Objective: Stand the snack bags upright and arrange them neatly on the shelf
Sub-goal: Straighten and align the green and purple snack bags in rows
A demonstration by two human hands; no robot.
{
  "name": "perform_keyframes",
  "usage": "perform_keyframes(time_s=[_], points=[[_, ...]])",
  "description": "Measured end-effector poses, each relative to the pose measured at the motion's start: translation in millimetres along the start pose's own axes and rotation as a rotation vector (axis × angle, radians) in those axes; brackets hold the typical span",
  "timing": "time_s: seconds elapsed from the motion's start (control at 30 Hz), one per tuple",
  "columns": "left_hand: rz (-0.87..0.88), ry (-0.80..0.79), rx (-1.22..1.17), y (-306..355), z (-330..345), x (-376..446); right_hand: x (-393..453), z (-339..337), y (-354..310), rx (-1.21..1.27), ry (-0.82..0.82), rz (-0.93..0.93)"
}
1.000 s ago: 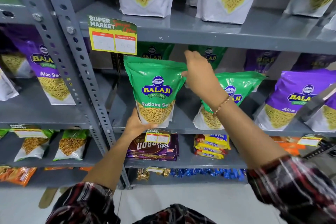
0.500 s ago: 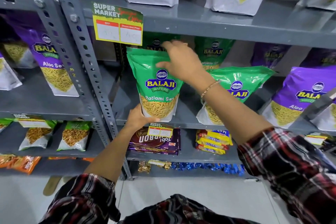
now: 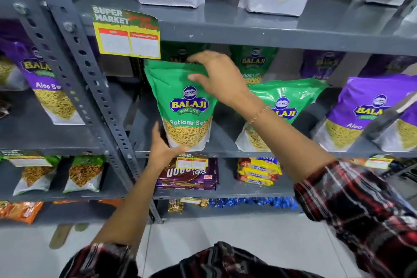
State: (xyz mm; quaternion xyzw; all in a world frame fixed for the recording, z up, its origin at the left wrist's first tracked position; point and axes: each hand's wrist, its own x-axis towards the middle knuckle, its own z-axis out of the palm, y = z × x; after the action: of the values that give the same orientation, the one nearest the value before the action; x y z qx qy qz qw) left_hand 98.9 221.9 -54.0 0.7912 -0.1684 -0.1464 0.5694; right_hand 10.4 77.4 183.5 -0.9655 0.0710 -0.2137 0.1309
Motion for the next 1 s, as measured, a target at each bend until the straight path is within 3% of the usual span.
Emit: perform_keyframes(time_s=[0.1, 0.13, 0.2, 0.27, 0.37, 0.47, 0.6, 0.77, 0.93, 1.0], points=[[0.158, 0.308, -0.028, 3.6, 10.8, -33.0, -32.7, -25.9, 41.4, 0.033, 0.096, 0.022], [0.246, 0.327, -0.005, 10.1, 20.1, -46.3, -43.0, -37.4, 58.4, 0.033, 0.108, 0.060], [0.410, 0.154, 0.063, 30.5, 48.5, -64.8, -60.0, -61.2, 90.1, 0.007, 0.075, 0.133], [0.512, -0.121, 0.199, 45.4, 87.8, -61.7, -67.0, -78.1, 116.2, -0.051, 0.002, 0.172], [0.355, -0.398, 0.220, 74.0, 141.2, -49.1, -66.5, -87.3, 134.6, -0.106, -0.158, 0.210], [0.185, -0.491, 0.080, 89.9, 173.0, -39.7, -66.5, -82.0, 137.9, -0.158, -0.249, 0.198], [0.055, -0.377, 0.125, 79.1, 185.9, -26.6, -64.1, -70.7, 142.0, -0.221, -0.170, 0.175], [0.062, -0.324, 0.136, 82.5, 188.7, -31.3, -58.8, -68.4, 145.3, -0.133, 0.015, 0.230], [0.083, -0.329, 0.160, 80.8, 187.4, -30.8, -66.2, -80.5, 165.0, -0.044, -0.259, 0.096], [0.090, -0.324, 0.163, 81.4, 187.6, -31.4, -73.7, -88.7, 182.9, -0.136, -0.283, 0.120]])
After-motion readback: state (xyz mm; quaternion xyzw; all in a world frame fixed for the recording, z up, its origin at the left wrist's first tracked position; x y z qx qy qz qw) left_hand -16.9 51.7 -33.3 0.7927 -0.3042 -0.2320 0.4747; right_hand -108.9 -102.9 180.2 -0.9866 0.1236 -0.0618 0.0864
